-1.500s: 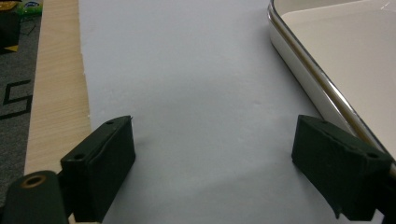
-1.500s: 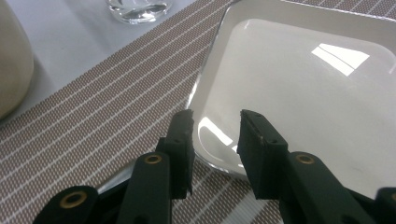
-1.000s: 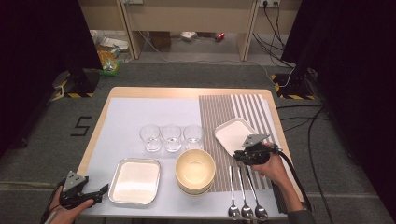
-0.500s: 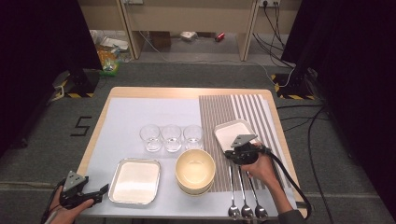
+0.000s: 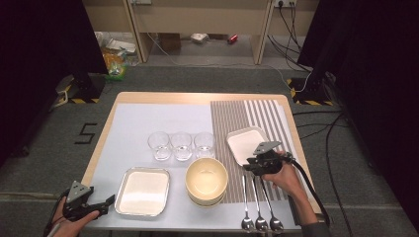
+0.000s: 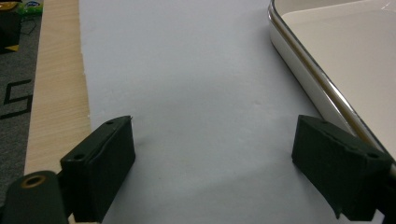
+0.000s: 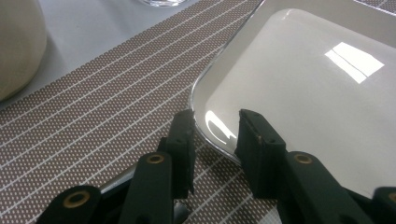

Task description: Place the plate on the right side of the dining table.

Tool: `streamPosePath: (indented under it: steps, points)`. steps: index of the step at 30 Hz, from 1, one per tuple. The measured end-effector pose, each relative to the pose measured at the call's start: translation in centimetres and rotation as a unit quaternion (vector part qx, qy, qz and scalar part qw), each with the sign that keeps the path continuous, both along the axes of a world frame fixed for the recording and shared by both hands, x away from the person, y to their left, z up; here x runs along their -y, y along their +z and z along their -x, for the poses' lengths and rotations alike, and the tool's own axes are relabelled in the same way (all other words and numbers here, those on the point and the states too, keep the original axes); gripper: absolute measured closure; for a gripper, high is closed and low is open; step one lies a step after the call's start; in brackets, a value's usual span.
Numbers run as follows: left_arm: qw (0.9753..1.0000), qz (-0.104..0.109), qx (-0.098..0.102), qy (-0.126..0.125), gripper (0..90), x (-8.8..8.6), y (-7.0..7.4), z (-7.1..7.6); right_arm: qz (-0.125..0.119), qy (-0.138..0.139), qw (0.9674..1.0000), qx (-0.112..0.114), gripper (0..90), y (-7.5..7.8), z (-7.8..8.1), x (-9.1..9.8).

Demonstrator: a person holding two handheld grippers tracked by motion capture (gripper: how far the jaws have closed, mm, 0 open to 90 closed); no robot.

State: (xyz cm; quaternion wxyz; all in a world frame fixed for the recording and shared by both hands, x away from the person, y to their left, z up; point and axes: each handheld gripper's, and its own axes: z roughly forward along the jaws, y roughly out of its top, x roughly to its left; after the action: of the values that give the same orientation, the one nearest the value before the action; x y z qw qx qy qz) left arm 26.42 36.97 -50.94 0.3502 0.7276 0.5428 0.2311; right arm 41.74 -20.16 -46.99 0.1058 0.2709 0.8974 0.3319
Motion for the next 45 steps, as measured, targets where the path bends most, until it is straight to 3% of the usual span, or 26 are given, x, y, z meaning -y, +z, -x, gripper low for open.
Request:
streamPosePath:
  steps: [4,8,15,18,20,26,31,40,45]
  points:
    - [1.0,0.0,0.0,0.0,12.0,0.0,0.0,0.0,0.006,0.02,0.9997,0.013,77.2,0.0,0.1,-0.5]
    - [1.0,0.0,0.0,0.001,12.0,0.0,0.0,0.0,0.008,0.023,0.9995,0.018,83.5,0.0,0.3,-1.4]
    - [1.0,0.0,0.0,0.001,12.0,0.0,0.0,0.0,0.006,0.02,0.9996,0.018,84.8,-0.2,0.2,-2.2]
    - [1.0,0.0,0.0,0.0,12.0,0.0,0.0,0.0,0.004,0.019,0.9997,0.013,75.0,0.0,0.1,-2.0]
    - [1.0,0.0,0.0,0.0,12.0,0.0,0.0,0.0,-0.001,0.016,0.9998,0.014,72.9,0.5,0.2,-1.5]
    - [1.0,0.001,0.001,-0.001,12.0,0.0,0.0,0.0,-0.004,-0.016,0.9997,0.016,63.5,2.3,0.7,1.5]
    - [1.0,0.0,0.001,0.0,12.0,0.0,0.0,0.0,0.002,-0.032,0.9995,0.006,56.8,1.8,1.1,2.7]
    - [1.0,0.001,0.001,0.0,11.9,0.0,0.0,0.0,-0.007,-0.022,0.9997,-0.006,50.2,0.8,0.4,-0.8]
    - [1.0,0.001,0.001,0.0,11.9,0.0,0.0,0.0,0.008,-0.019,0.9997,-0.01,52.1,0.2,0.2,-2.9]
